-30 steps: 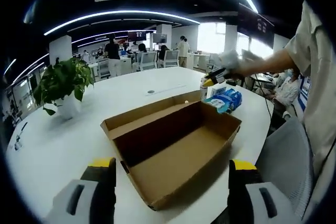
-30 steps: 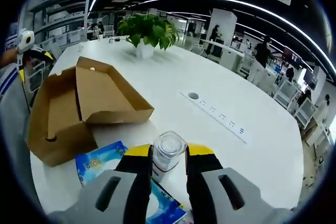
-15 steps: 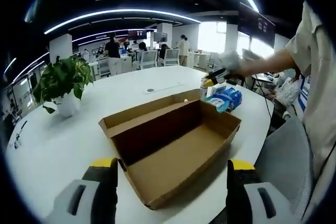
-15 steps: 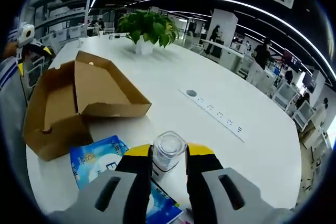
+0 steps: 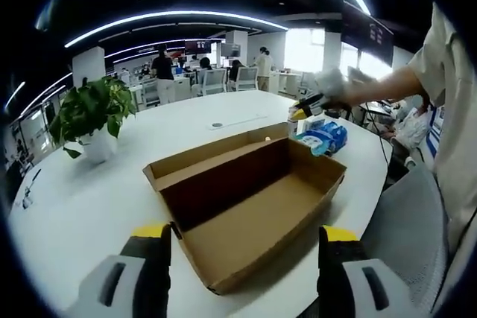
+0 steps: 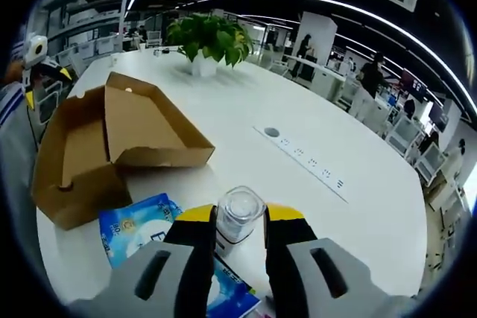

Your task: Operate the shoe box by opening the lid, removing the specified soft item, and placing it in the target area until the item is outside and the box remains undamaged.

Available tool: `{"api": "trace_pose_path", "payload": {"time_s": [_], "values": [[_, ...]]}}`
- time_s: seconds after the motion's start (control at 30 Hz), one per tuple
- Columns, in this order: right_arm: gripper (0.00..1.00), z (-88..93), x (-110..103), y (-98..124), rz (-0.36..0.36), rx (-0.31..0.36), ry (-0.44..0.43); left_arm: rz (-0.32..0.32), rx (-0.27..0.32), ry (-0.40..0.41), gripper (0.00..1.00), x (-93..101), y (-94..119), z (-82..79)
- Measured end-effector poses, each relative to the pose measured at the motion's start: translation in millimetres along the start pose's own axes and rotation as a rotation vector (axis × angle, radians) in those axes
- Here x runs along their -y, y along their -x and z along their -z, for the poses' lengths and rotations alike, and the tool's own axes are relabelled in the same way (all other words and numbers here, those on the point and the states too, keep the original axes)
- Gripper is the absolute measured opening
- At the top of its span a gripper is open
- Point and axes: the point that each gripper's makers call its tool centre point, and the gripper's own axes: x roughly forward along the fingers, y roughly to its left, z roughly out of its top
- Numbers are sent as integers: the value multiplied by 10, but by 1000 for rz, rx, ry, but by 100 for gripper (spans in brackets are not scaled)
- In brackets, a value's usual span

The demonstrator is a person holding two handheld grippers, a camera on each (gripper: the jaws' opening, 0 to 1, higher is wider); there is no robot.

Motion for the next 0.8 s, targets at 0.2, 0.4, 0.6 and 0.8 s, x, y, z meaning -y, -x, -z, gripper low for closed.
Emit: {"api": "trace_pose_path", "payload": {"time_s": [0.2, 0.4, 0.6, 0.8], "values": [[23, 17, -16, 24, -6, -10, 9, -28, -25, -3, 78, -52, -12, 59], [25, 11, -32, 44, -7, -11, 4, -45, -40, -9, 75, -82, -26, 92], [27, -18, -23, 78, 4, -13, 1, -58, -40, -29, 72, -83, -40, 95], [29, -125, 2, 168, 24, -8, 3, -92, -33, -17, 63, -153, -28, 114]]}}
